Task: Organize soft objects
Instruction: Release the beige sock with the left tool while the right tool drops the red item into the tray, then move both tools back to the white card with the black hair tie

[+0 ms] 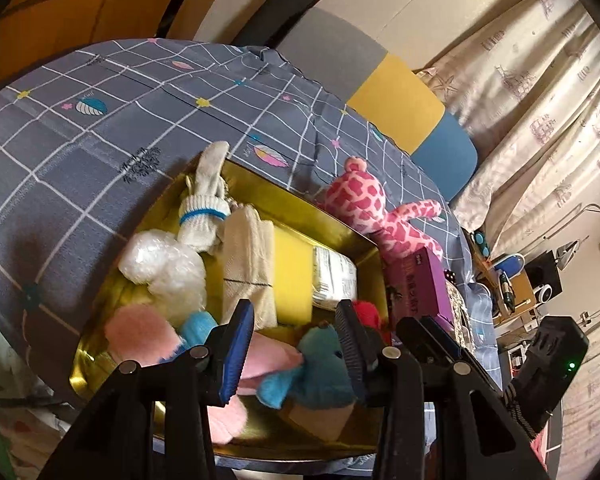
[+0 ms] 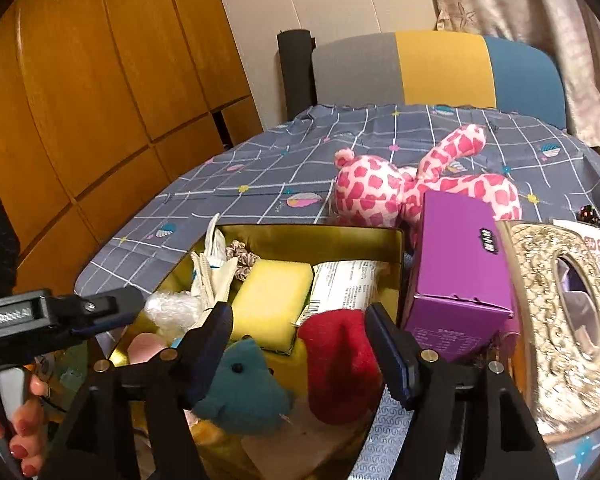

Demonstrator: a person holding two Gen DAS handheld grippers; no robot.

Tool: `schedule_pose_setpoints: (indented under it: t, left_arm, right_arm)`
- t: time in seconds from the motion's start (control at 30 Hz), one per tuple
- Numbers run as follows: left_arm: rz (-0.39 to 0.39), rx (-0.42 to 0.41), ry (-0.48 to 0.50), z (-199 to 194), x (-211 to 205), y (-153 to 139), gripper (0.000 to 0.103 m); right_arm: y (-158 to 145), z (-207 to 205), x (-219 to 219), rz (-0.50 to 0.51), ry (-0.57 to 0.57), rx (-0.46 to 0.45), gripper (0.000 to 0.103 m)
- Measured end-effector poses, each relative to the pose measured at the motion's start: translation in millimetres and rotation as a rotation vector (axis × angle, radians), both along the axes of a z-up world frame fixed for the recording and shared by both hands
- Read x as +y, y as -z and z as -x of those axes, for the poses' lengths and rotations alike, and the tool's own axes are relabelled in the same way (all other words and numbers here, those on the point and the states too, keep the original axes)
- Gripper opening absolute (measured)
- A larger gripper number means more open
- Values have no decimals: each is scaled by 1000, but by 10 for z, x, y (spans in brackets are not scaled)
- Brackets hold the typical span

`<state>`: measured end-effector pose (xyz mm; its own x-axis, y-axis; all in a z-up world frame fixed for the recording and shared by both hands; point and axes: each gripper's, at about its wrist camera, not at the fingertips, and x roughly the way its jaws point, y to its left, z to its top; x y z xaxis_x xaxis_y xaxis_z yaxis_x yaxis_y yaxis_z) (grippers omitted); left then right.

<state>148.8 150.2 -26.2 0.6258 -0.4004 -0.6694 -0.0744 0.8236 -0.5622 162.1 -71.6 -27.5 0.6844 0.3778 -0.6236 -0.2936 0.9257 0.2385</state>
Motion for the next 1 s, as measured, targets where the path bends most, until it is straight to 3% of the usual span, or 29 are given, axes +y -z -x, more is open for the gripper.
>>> schedule_pose_setpoints:
  t: [0.27, 0.4, 0.6, 0.77, 1.0]
  left_arm:
    - [9, -75, 64, 57, -316, -131, 43]
    - [-2, -103, 119, 71, -563, -206, 43]
    - [-11, -107, 192, 107, -885, -253, 43]
    - [-2, -126, 271, 158, -1183, -297, 43]
    - [-6, -139, 402, 166, -1705, -381, 43]
  right_arm:
    - [-227, 291, -272, -87, 30, -85, 76]
    - [-416, 443, -536, -135, 86, -162, 78]
    - [-530, 534, -1016, -172, 187, -193, 79]
    - [-477, 579, -1506, -156, 302, -186, 80]
    - [-279, 520, -2241, -88, 477, -90, 80]
